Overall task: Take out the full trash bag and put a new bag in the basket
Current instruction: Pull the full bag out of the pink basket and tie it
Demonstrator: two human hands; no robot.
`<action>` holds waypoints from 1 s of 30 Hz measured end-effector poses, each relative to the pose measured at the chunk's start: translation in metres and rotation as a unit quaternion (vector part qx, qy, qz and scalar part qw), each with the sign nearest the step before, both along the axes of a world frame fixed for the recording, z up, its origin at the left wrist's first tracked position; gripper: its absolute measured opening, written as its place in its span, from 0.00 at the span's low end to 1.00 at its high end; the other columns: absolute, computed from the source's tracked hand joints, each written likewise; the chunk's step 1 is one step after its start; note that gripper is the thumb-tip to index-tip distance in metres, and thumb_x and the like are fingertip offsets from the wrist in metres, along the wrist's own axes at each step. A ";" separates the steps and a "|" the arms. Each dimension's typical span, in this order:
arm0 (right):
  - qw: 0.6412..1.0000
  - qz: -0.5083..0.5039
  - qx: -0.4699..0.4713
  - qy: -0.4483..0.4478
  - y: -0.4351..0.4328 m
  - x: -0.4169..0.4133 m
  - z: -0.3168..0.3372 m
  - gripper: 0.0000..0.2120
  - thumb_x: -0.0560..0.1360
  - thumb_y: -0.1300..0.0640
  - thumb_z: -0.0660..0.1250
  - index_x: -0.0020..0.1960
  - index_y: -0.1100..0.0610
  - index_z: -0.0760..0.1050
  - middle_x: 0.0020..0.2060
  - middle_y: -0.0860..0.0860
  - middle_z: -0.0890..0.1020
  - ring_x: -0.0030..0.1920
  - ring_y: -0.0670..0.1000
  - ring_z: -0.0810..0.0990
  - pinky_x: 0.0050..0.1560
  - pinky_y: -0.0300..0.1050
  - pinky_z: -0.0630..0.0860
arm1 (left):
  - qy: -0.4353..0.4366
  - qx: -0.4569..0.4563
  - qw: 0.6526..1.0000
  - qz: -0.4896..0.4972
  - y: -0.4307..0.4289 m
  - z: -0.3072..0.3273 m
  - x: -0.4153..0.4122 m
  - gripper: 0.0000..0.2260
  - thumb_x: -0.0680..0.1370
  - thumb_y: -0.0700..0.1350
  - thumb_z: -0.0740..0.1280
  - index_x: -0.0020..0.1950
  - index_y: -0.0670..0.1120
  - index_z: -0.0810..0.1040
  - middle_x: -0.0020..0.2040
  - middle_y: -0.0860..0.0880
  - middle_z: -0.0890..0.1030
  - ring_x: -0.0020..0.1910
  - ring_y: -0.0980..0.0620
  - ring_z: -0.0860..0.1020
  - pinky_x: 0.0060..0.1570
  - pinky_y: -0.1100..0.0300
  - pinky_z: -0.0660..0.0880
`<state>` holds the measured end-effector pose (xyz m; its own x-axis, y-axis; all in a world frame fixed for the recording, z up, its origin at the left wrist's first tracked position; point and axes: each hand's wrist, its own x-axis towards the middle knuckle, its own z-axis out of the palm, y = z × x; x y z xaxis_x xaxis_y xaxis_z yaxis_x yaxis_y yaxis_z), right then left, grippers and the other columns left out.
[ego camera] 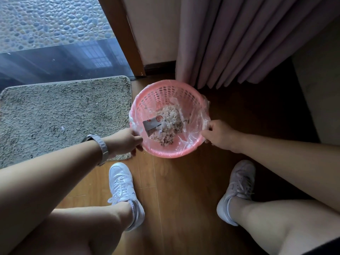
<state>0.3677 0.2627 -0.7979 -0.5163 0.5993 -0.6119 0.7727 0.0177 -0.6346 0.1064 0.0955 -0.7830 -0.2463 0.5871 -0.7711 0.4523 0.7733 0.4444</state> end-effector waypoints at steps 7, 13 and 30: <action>0.998 0.038 -0.046 -0.014 0.002 0.000 0.009 0.09 0.72 0.57 0.63 0.34 0.57 0.71 0.33 0.57 0.76 0.35 0.54 0.74 0.38 0.52 0.74 | -0.098 -0.001 0.994 0.056 -0.002 0.009 -0.011 0.12 0.81 0.42 0.60 0.47 0.38 0.81 0.47 0.44 0.85 0.31 0.56 0.77 0.27 0.63 0.65; 0.998 -0.004 -0.054 0.018 0.000 -0.007 0.014 0.08 0.76 0.57 0.60 0.38 0.58 0.71 0.39 0.56 0.78 0.42 0.53 0.78 0.46 0.51 0.79 | -0.154 0.037 0.981 0.113 0.001 0.018 -0.004 0.13 0.81 0.40 0.57 0.48 0.42 0.82 0.47 0.46 0.86 0.36 0.54 0.81 0.31 0.62 0.67; 0.987 0.023 -0.143 0.075 -0.008 0.006 0.001 0.13 0.67 0.56 0.75 0.49 0.58 0.78 0.45 0.58 0.83 0.43 0.49 0.82 0.44 0.45 0.78 | -0.153 0.029 0.988 0.021 -0.008 0.001 0.000 0.13 0.71 0.32 0.71 0.48 0.48 0.84 0.44 0.51 0.85 0.39 0.59 0.81 0.37 0.68 0.74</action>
